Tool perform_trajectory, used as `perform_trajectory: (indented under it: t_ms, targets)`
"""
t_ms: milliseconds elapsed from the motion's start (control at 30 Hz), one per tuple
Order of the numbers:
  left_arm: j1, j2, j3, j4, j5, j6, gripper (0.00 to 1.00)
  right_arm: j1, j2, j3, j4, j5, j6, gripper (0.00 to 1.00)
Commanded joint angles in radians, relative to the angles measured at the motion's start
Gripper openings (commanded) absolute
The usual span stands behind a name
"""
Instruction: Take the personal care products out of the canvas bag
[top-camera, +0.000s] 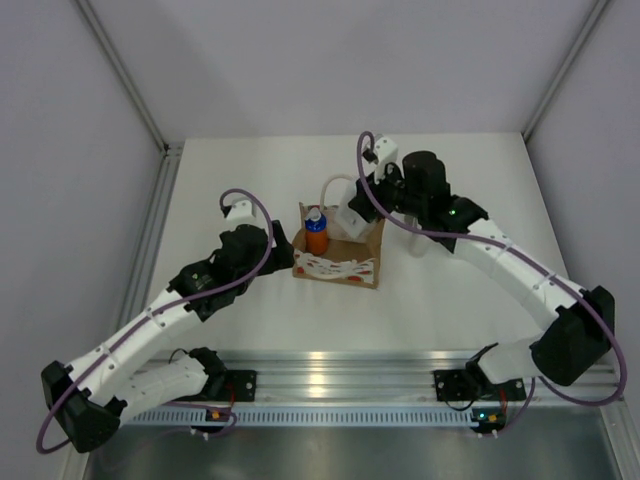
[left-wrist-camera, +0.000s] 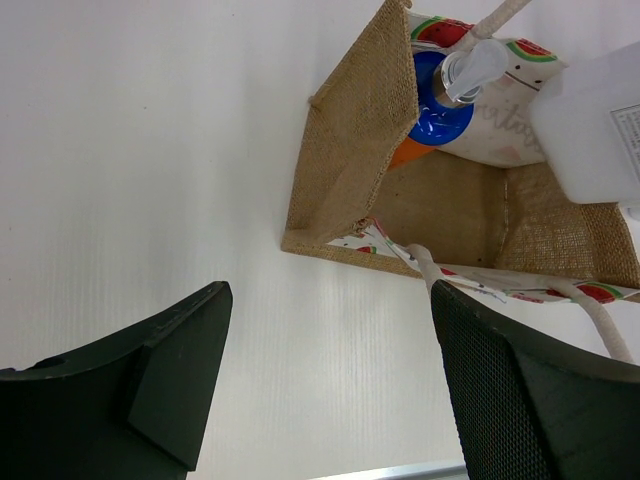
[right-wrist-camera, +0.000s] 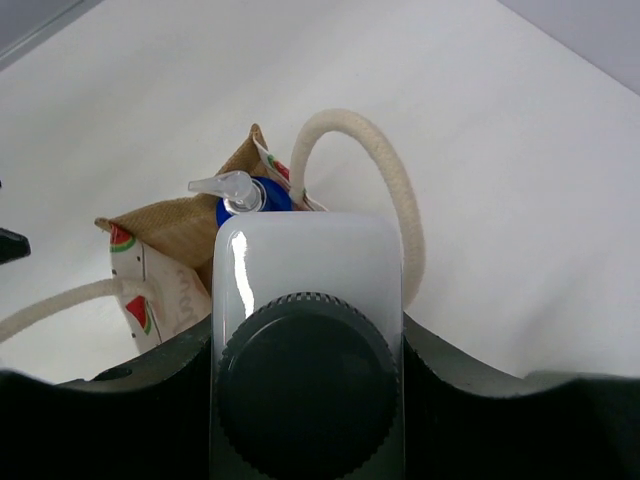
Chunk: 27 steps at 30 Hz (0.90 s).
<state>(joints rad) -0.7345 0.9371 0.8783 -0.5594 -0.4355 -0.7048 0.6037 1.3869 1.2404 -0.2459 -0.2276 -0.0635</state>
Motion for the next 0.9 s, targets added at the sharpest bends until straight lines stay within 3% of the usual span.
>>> perform_trajectory:
  t_ms: [0,400,867]
  targets:
    - [0.001,-0.030,-0.002,0.000,-0.016,-0.005,0.85,-0.004,-0.112,0.114,0.073,0.040,0.094,0.00]
    - [0.001,-0.032,-0.007,0.000,-0.008,-0.012,0.85,-0.081,-0.245,0.136,-0.010,-0.012,0.203,0.00]
    - [0.001,-0.032,-0.005,0.001,0.004,-0.018,0.84,-0.216,-0.506,-0.050,-0.157,0.062,0.189,0.00]
